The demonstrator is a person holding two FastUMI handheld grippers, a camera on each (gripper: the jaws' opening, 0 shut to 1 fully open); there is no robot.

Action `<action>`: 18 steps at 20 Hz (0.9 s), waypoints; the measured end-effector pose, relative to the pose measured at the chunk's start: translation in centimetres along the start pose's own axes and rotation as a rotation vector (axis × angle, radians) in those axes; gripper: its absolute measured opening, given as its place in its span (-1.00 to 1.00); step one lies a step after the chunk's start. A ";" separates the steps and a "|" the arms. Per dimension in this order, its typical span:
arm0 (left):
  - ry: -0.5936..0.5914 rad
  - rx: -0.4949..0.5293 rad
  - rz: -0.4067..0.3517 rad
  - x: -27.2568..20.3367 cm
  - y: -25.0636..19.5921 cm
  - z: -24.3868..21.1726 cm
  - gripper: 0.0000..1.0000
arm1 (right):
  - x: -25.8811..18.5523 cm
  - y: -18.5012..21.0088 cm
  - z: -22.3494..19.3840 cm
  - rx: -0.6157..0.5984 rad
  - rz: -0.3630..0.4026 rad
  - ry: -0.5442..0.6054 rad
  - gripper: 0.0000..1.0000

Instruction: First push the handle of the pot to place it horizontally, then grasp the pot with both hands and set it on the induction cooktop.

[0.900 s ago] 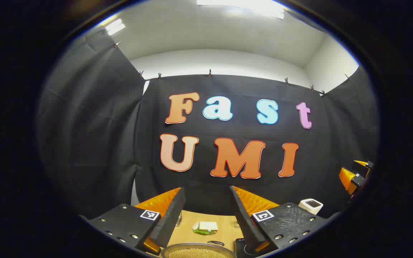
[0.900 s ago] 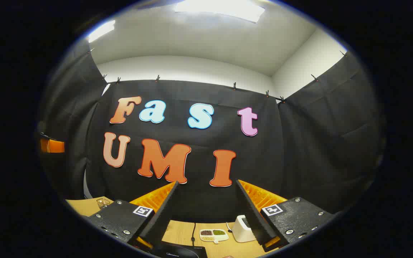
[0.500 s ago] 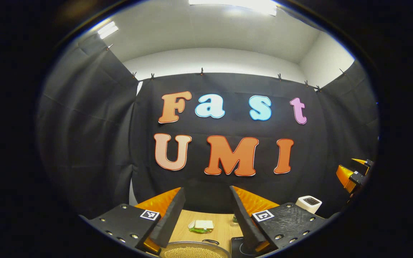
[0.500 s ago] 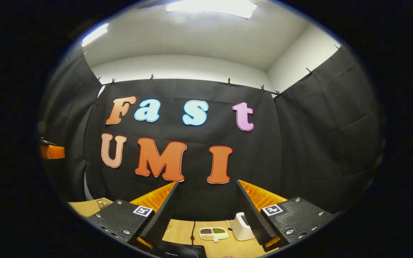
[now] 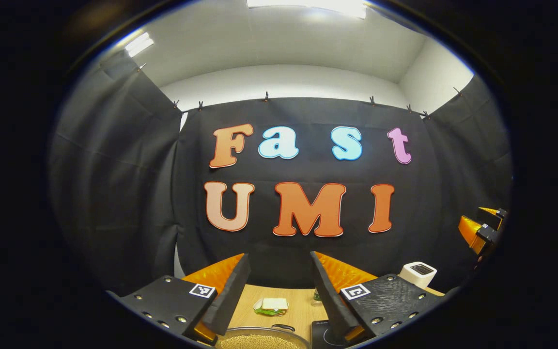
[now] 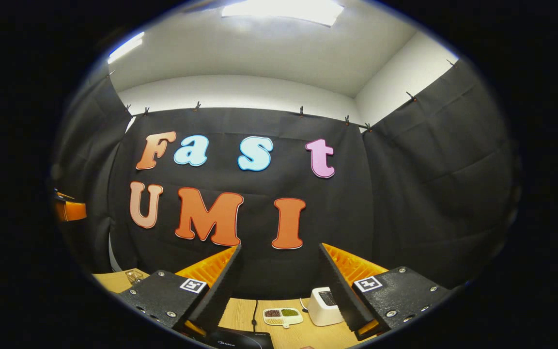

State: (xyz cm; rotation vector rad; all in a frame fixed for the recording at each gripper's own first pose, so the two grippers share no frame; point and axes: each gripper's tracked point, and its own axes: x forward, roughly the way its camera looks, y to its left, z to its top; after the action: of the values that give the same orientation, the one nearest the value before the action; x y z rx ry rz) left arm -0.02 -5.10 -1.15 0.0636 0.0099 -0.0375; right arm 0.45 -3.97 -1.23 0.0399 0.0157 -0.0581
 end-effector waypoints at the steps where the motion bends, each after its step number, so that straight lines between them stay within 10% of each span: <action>1: -0.005 0.000 -0.002 0.0 -0.1 0.1 0.56 | 0.0 0.1 0.0 0.003 0.002 0.000 0.94; 16: 0.023 -0.002 -0.041 -0.8 -2.5 -1.2 0.67 | 0.3 1.9 -1.4 0.024 0.057 0.017 0.90; 18: 0.060 -0.006 -0.052 -0.8 -2.8 -2.2 0.44 | 0.3 1.9 -1.7 0.031 0.064 0.027 0.90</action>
State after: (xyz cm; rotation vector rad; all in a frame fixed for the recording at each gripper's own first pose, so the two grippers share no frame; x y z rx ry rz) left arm -0.95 -7.76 -3.49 0.0581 0.0714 -0.0877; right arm 0.87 -2.04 -2.90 0.0722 0.0407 0.0058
